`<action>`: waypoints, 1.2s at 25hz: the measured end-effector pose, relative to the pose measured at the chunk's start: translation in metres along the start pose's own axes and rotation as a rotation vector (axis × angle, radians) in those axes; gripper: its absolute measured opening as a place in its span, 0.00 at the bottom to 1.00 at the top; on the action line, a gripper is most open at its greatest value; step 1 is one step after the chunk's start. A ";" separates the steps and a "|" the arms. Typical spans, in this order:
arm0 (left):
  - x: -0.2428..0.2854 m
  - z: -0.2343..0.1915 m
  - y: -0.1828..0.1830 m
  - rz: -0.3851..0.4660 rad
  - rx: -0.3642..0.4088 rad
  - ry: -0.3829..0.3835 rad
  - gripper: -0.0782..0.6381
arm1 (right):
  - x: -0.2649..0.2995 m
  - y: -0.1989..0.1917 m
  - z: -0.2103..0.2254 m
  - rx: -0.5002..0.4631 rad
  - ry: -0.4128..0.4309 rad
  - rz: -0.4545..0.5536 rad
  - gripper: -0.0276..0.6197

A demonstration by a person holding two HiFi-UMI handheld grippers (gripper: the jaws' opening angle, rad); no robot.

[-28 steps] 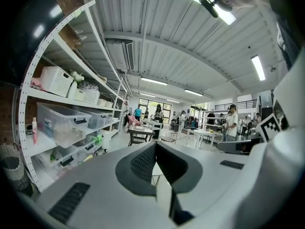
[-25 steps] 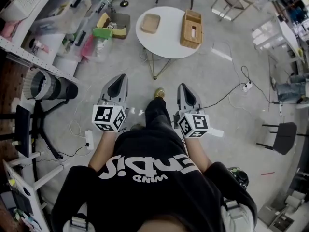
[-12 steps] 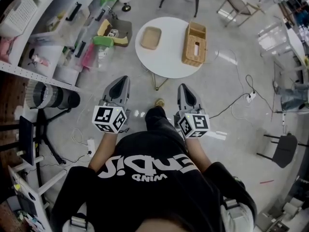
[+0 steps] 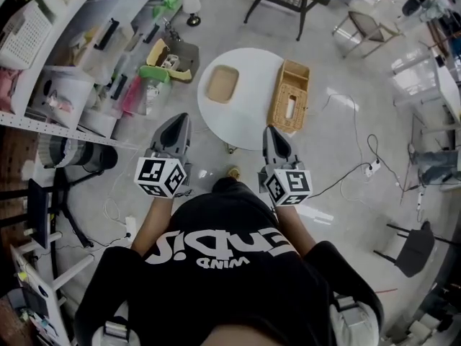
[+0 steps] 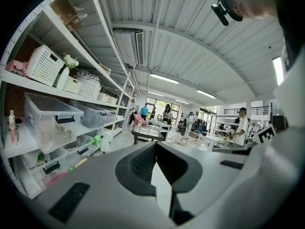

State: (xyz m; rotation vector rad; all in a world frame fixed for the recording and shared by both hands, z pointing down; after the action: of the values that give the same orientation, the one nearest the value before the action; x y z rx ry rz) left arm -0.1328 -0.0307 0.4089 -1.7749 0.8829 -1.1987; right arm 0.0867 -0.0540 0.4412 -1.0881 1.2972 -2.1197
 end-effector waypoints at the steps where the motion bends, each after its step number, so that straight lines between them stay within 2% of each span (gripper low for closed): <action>1: 0.007 -0.001 0.004 0.004 -0.001 0.010 0.11 | 0.006 0.005 0.006 -0.002 0.007 0.000 0.04; 7: 0.043 -0.004 0.023 0.034 -0.030 0.038 0.11 | 0.032 0.021 0.034 -0.016 0.048 -0.019 0.04; 13: 0.058 -0.010 0.028 0.013 -0.029 0.051 0.11 | 0.049 0.027 0.041 -0.009 0.059 -0.024 0.04; 24: 0.071 -0.032 0.039 -0.017 0.015 0.009 0.11 | 0.065 0.029 0.034 0.045 -0.009 -0.005 0.04; 30: 0.087 -0.049 0.037 -0.035 0.007 0.003 0.20 | 0.078 0.039 0.027 0.033 -0.019 0.011 0.04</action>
State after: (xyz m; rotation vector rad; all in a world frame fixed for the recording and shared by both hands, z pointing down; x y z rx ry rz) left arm -0.1566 -0.1342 0.4204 -1.7901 0.8514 -1.2259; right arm 0.0601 -0.1411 0.4448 -1.0823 1.2529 -2.1101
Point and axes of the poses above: the fingertips, and each gripper's own axes: x forward along the fingers, z to its right, y out of its top, the point moved 1 cm from there along -x, backward along the fingers, and after that the axes turned 15 degrees about -z, right-handed, at the moved point
